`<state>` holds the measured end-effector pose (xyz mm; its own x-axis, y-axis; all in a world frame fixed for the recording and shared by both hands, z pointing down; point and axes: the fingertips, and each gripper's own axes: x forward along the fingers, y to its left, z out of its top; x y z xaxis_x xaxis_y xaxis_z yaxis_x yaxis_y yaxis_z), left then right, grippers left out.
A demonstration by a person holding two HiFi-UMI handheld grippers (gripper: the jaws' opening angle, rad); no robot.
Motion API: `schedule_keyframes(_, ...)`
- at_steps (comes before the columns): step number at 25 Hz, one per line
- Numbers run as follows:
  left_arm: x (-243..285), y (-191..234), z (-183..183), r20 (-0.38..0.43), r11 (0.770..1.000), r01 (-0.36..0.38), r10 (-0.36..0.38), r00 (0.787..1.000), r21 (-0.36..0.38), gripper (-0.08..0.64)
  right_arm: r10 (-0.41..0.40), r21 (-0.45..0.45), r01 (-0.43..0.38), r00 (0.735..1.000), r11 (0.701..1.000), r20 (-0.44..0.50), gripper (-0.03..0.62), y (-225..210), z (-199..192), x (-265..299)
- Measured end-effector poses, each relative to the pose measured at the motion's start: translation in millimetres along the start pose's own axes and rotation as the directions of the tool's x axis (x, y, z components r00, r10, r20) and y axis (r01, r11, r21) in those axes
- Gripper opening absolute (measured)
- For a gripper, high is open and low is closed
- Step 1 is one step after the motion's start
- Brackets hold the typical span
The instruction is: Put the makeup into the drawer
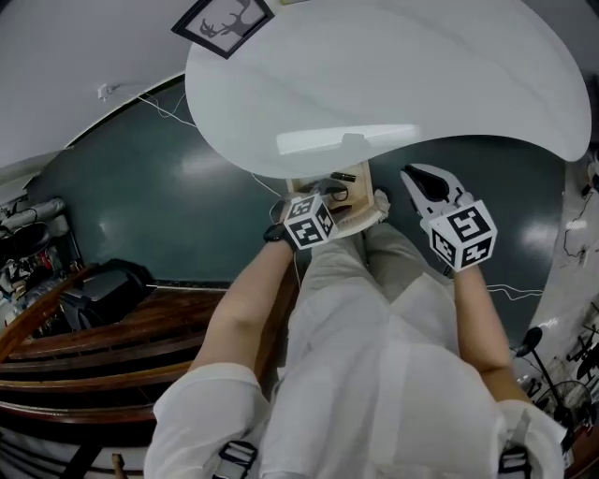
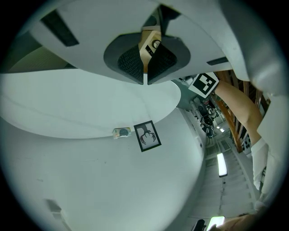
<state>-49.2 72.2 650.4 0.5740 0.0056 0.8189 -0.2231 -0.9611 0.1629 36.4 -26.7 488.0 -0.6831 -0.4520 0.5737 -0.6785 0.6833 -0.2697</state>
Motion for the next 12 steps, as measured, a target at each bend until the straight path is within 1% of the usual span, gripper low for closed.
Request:
schedule_keyframes(4, -33, 2, 19, 0.077, 0.996, -0.076, 0.080, 0.994, -0.051, 0.150, 0.008, -0.030, -0.008, 1.000, 1.000, 0.006, 0.011, 2, 14, -3)
schedule_keyframes(7, -62, 7, 30, 0.137, 0.984, -0.144, 0.157, 0.978, -0.103, 0.126, 0.016, -0.055, -0.015, 1.000, 0.998, 0.016, 0.011, 3, 25, -2)
schedule_keyframes(9, -85, 12, 38, 0.187, 0.967, -0.200, 0.228, 0.956, -0.157, 0.104, 0.017, -0.071, -0.015, 0.999, 0.997, 0.028, 0.011, 2, 35, -4)
schedule_keyframes(10, -99, 14, 42, 0.213, 0.955, -0.229, 0.268, 0.940, -0.189, 0.090, 0.015, -0.075, -0.013, 0.999, 0.997, 0.036, 0.011, 2, 40, -7)
schedule_keyframes(12, -128, 19, 50, 0.260, 0.923, -0.290, 0.353, 0.899, -0.254, 0.072, 0.011, -0.078, -0.007, 0.999, 0.997, 0.054, 0.011, 1, 50, -13)
